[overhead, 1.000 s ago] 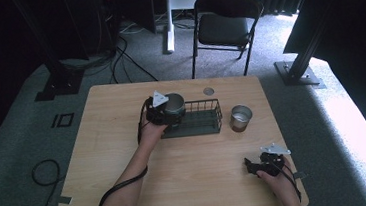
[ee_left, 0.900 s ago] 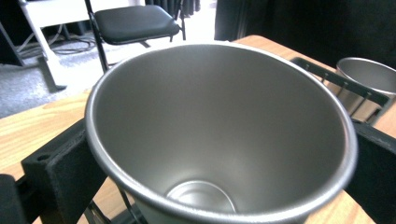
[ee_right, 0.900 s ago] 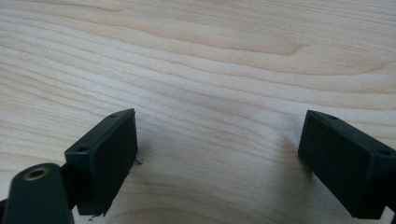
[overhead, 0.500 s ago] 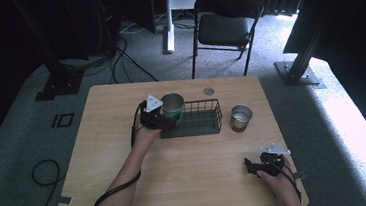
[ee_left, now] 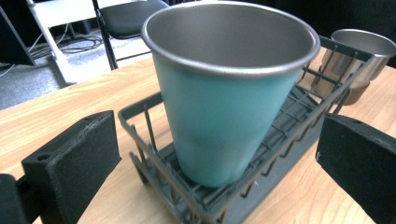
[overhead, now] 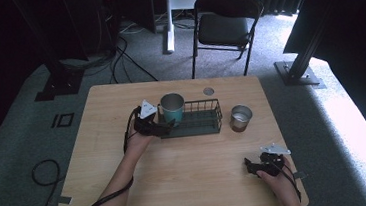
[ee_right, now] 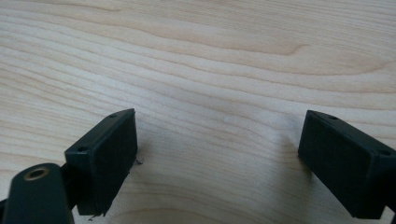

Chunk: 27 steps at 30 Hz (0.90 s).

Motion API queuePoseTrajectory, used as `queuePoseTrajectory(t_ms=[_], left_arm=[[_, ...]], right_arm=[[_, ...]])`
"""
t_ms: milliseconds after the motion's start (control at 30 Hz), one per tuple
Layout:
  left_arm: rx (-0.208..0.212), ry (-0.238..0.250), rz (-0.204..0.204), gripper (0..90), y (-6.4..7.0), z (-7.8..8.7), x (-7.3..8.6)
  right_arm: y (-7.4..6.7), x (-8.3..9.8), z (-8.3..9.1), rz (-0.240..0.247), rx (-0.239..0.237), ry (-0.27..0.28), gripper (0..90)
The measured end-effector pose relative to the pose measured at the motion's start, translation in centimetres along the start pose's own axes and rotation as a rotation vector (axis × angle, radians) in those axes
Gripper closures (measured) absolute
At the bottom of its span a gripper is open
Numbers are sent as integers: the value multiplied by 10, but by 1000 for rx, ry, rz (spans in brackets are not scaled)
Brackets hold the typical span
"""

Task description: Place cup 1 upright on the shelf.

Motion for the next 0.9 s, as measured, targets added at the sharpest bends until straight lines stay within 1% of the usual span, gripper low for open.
queuePoseTrajectory(t_ms=[67,100,233,667,700,733,800,833,900], left_arm=[[9,1,8,2,1,6,4],[7,1,6,2,2,8,5],[22,-13,2,2,4,15,14],[12,-44,18,2,2,33,39],[12,-44,18,2,2,33,39],[12,-48,21,2,1,37,43],[12,-52,18,2,0,38,45],[12,-54,26,2,-1,42,50],[9,-54,28,2,-2,46,53]], right_arm=[[0,0,0,0,0,0,114],[0,0,0,0,0,0,114],[0,0,0,0,0,0,114],[0,0,0,-1,0,0,114],[0,0,0,-1,0,0,114],[0,0,0,0,0,0,114],[0,0,0,0,0,0,114],[0,0,0,0,0,1,114],[0,0,0,0,0,0,114]])
Point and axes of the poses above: each handheld gripper's, and its own axes: z roughly backward along the jaws, x roughly out of its underside, y roughly to its right, the point moved 10 cm from there along -z, roughly forward along the jaws, and after that the axes turned 10 degrees about -z, right-handed, at the moved point
